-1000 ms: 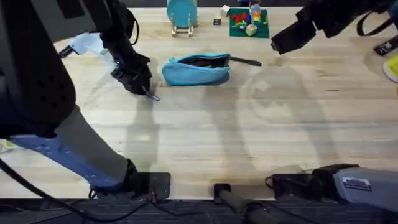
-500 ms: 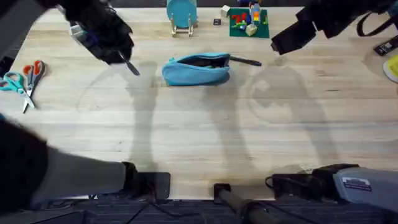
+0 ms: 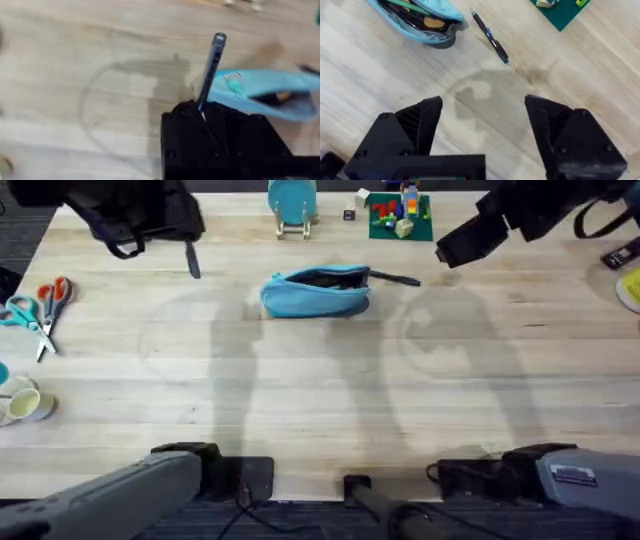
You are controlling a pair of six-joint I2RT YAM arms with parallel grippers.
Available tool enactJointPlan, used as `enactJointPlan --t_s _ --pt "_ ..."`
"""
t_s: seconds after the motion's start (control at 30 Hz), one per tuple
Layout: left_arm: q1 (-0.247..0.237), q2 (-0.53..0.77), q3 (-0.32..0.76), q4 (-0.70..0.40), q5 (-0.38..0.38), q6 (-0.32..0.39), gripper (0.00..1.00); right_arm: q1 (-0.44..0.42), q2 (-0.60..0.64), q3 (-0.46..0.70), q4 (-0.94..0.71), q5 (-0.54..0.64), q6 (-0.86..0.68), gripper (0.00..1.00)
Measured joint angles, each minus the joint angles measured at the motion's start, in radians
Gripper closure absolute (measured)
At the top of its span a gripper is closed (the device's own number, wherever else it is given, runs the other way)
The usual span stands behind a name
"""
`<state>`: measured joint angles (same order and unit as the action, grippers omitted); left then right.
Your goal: Unzip the bag, pick up the pens from the table one at a time and place them inside, then zip the bag closed.
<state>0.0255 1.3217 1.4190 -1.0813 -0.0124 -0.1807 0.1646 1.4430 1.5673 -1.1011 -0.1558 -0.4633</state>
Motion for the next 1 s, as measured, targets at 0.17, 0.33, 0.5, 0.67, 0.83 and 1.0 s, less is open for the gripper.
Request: enactJointPlan --t_s 0.17,0.33,0.5,0.67,0.83,1.0 --pt "-0.105 -0.016 0.034 -0.007 0.043 0.184 0.959 0.0 0.0 0.0 0.0 0.0 0.0 0.003" --pt "-0.231 -0.016 0.08 0.011 0.066 0.303 0.959 0.0 0.0 0.0 0.0 0.0 0.0 0.003" --pt "-0.325 -0.016 0.104 0.015 0.086 0.404 0.959 0.0 0.0 0.0 0.0 0.0 0.0 0.003" --pt "-0.388 -0.016 0.106 0.015 0.124 0.551 0.959 0.0 0.0 0.0 0.0 0.0 0.0 0.003" --pt "-0.399 -0.016 0.106 0.035 0.137 0.697 0.959 0.0 0.0 0.0 0.0 0.0 0.0 0.003" --pt "-0.399 -0.016 0.106 0.061 0.175 0.752 0.96 0.0 0.0 0.0 0.0 0.0 0.0 0.003"
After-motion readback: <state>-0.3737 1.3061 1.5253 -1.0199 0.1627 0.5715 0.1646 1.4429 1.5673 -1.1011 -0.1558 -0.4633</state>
